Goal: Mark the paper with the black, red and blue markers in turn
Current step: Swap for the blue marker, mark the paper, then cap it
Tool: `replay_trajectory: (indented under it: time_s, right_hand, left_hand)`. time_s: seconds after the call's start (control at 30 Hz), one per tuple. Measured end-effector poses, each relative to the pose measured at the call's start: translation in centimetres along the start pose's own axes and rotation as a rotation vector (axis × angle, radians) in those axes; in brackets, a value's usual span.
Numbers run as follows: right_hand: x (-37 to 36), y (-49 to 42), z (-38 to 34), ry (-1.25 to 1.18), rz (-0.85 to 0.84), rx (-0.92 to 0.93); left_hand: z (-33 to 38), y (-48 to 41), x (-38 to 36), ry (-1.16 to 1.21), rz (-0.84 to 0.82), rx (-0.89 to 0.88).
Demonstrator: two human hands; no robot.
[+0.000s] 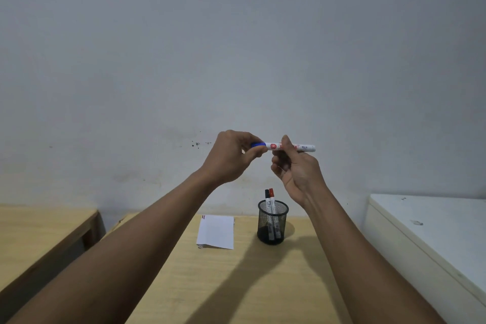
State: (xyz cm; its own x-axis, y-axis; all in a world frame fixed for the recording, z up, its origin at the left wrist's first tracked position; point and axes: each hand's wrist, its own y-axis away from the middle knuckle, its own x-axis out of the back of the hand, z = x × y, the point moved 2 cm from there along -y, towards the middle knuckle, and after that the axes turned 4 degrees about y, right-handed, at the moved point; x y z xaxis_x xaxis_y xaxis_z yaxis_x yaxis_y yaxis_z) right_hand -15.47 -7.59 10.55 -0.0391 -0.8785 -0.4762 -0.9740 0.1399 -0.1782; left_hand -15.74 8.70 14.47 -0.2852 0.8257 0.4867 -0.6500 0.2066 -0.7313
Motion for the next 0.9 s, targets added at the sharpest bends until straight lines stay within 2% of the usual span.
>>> replay_trajectory:
  time_s: [0.1,0.17,0.3,0.4,0.47,0.7,0.8,0.9]
  right_hand:
    - [0.5,-0.7,0.0,0.280,0.146,0.053]
    - [1.0,-1.2,0.3,0.519,0.233,0.153]
    - [1.5,-2.0,1.0,0.841,0.099,0.355]
    - [1.7,-2.4,1.6,0.911,-0.065,0.369]
    - [2.0,-3.0,2.2,1.000,-0.109,0.362]
    - [4.6,-6.0,5.0,1.130,-0.009,0.385]
    - [6.1,-6.9,5.7,1.153,0.013,0.364]
    - [7.4,-7.6,6.7,1.237,-0.022,0.366]
  left_hand:
    - [-1.1,-0.3,0.0,0.112,0.016,0.082]
    - [-1.8,-0.6,-0.4,0.148,0.014,0.123]
    - [-3.2,-1.1,-1.9,0.133,-0.006,0.182]
    - [-4.5,-1.6,-3.5,0.133,-0.017,0.224]
    - [-5.3,-1.8,-4.6,0.144,-0.023,0.257]
    - [-7.8,-1.8,-7.9,0.255,-0.112,0.331]
    - [-9.7,-0.9,-9.3,0.004,-0.200,0.339]
    - [-11.1,0.7,-10.7,-0.276,-0.380,0.340]
